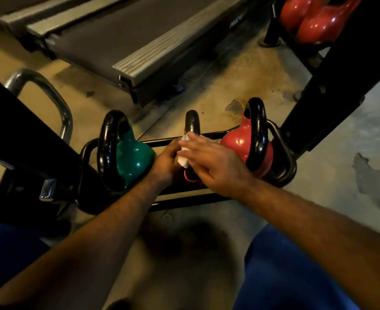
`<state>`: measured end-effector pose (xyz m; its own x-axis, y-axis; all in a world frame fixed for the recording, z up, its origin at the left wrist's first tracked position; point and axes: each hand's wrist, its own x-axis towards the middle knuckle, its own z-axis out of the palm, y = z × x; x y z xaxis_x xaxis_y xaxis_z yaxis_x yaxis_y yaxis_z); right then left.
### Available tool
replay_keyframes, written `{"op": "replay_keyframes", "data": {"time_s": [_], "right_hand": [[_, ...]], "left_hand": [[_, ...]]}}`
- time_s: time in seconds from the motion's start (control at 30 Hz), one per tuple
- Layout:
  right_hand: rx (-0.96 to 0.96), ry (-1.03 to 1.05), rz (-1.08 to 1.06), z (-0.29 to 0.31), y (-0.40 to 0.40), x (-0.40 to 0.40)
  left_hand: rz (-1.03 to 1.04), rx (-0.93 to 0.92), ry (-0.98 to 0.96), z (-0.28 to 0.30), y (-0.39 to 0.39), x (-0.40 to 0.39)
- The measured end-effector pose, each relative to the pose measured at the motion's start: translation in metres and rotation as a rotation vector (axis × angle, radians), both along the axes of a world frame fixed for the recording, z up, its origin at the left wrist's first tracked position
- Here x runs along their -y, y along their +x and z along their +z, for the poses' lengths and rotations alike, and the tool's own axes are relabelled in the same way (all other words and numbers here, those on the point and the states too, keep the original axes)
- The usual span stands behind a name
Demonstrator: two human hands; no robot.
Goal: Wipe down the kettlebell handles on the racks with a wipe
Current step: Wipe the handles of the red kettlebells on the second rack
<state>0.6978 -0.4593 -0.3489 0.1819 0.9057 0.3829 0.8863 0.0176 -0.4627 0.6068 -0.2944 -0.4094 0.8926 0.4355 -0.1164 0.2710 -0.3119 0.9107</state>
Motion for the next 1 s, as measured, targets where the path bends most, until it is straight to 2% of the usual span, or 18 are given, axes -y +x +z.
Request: {"op": "replay_keyframes", "data": {"time_s": [0.1, 0.27, 0.43, 0.6, 0.7, 0.8, 1.0], "right_hand": [[0.096, -0.013, 0.011, -0.007, 0.011, 0.005], [0.004, 0.127, -0.025, -0.031, -0.008, 0.009], [-0.295, 0.228, -0.151, -0.038, -0.031, 0.022], [-0.658, 0.36, -0.323, -0.041, -0.065, 0.013], [-0.826, 0.304, -0.49, -0.045, -0.082, 0.009], [-0.872, 0.236, -0.6, -0.052, -0.094, 0.01], [-0.971, 0.161, -0.545, -0.041, -0.094, 0.003]], "left_hand": [[-0.016, 0.071, -0.019, 0.004, -0.003, 0.003], [-0.011, 0.028, -0.091, 0.003, -0.002, 0.001], [0.017, 0.042, -0.085, 0.021, -0.002, 0.013], [0.081, 0.048, -0.236, 0.017, 0.0, 0.016], [0.107, 0.044, -0.186, 0.008, 0.001, 0.016], [0.138, 0.026, -0.241, 0.011, 0.003, 0.018], [0.195, -0.018, -0.211, 0.008, 0.003, 0.02]]}}
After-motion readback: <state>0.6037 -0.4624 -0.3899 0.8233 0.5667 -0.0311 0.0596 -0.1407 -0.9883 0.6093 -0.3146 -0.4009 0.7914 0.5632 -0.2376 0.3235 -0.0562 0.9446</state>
